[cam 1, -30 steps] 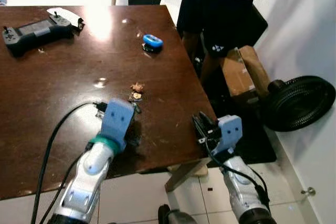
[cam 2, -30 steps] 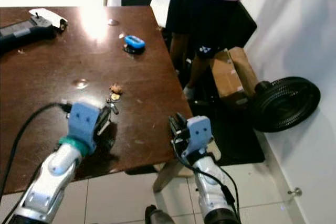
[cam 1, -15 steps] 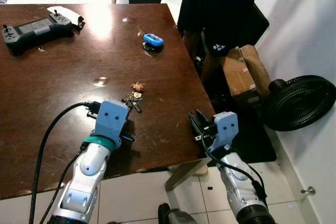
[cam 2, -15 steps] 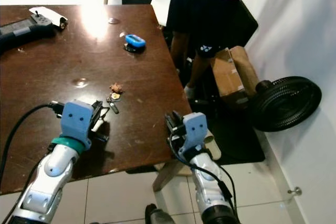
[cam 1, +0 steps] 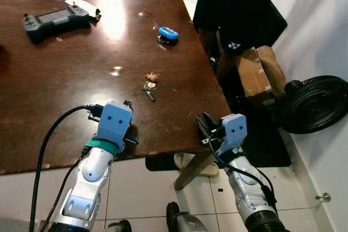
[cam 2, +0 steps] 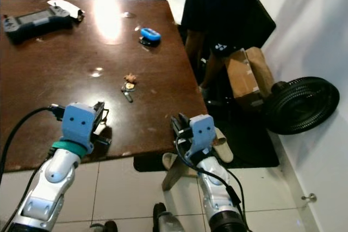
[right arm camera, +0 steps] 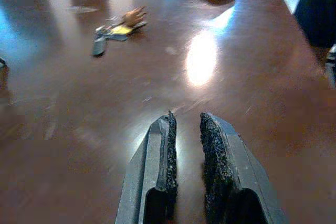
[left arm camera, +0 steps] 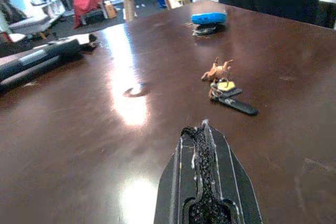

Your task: Hang keys on a hook

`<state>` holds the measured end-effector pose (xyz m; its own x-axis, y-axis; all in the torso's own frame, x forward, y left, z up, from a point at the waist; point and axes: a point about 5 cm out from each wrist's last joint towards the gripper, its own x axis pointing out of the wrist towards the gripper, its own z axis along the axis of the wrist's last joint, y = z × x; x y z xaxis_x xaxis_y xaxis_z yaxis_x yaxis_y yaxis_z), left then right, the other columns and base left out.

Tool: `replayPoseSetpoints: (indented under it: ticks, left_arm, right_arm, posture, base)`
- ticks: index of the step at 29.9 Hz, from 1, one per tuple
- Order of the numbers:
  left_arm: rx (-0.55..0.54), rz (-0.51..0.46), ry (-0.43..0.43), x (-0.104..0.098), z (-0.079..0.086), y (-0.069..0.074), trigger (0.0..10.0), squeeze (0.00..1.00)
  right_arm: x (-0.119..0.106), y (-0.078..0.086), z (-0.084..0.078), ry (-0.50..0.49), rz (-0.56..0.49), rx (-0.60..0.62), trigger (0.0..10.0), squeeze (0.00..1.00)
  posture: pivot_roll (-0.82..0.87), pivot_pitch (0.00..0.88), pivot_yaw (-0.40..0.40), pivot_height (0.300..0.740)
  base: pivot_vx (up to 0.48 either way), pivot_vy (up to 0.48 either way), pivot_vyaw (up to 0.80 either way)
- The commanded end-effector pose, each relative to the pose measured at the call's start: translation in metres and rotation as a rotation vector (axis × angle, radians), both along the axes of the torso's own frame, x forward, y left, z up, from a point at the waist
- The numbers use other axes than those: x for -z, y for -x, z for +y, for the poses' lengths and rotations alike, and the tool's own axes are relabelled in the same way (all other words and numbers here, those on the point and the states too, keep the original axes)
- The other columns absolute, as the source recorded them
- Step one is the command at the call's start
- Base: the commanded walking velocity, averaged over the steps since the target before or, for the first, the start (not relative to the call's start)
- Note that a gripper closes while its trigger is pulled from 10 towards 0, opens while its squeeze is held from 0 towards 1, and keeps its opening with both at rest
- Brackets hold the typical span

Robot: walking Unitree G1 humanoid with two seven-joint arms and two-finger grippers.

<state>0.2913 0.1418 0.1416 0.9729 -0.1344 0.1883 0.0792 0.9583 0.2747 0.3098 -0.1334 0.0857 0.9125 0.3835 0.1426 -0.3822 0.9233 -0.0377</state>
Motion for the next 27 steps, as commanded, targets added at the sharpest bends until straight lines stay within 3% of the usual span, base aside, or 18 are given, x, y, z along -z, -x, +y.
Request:
replayPoseSetpoints:
  ticks: [1, 16, 18, 20, 22, 24, 25, 26, 27]
  left_arm:
    - [0.008, 0.006, 0.001, 0.003, -0.004, 0.002, 10.0, 0.0]
    - [0.007, 0.006, -0.001, 0.004, -0.004, 0.0, 10.0, 0.0]
    - [0.005, 0.011, -0.004, 0.006, -0.004, 0.0, 10.0, 0.0]
    - [0.005, 0.011, -0.004, 0.006, -0.004, 0.0, 10.0, 0.0]
    - [0.001, 0.014, -0.005, 0.007, -0.005, 0.0, 10.0, 0.0]
    - [0.001, 0.014, -0.005, 0.007, -0.005, 0.0, 10.0, 0.0]
    - [0.001, 0.013, -0.003, 0.007, -0.006, -0.001, 10.0, 0.0]
    - [0.001, 0.013, -0.003, 0.007, -0.006, -0.001, 10.0, 0.0]
    - [0.002, 0.011, -0.002, 0.007, -0.007, -0.002, 10.0, 0.0]
  right_arm:
    - [0.015, 0.007, -0.004, 0.006, 0.067, 0.009, 10.0, 0.0]
    - [0.018, 0.008, -0.001, 0.023, 0.088, -0.004, 10.0, 0.0]
    - [0.037, 0.015, -0.006, 0.064, 0.168, 0.014, 10.0, 0.0]
    - [0.037, 0.015, -0.006, 0.064, 0.168, 0.014, 10.0, 0.0]
    - [0.083, 0.042, -0.024, 0.152, 0.378, 0.066, 10.0, 0.0]
    - [0.083, 0.042, -0.024, 0.152, 0.378, 0.066, 10.0, 0.0]
    - [0.106, 0.062, -0.033, 0.219, 0.492, 0.084, 10.0, 0.0]
    - [0.106, 0.062, -0.033, 0.219, 0.492, 0.084, 10.0, 0.0]
    - [0.125, 0.083, -0.041, 0.274, 0.596, 0.098, 10.0, 0.0]
  posture:
    - [-0.1, 0.127, -0.058, 0.74]
    - [-0.1, 0.126, -0.059, 0.74]
    - [-0.1, 0.12, -0.069, 0.74]
    - [-0.1, 0.12, -0.069, 0.74]
    - [-0.09, 0.115, -0.072, 0.74]
    - [-0.09, 0.115, -0.072, 0.74]
    - [-0.09, 0.113, -0.072, 0.74]
    - [-0.09, 0.113, -0.072, 0.74]
    - [-0.09, 0.113, -0.072, 0.74]
  base:
    - [-0.416, 0.0, 0.0]
    - [-0.428, 0.0, 0.0]
    - [-0.424, 0.0, 0.0]
    - [-0.42, 0.0, 0.0]
    - [-0.42, 0.0, 0.0]
    - [-0.42, 0.0, 0.0]
    - [-0.42, 0.0, 0.0]
    - [-0.42, 0.0, 0.0]
    - [-0.42, 0.0, 0.0]
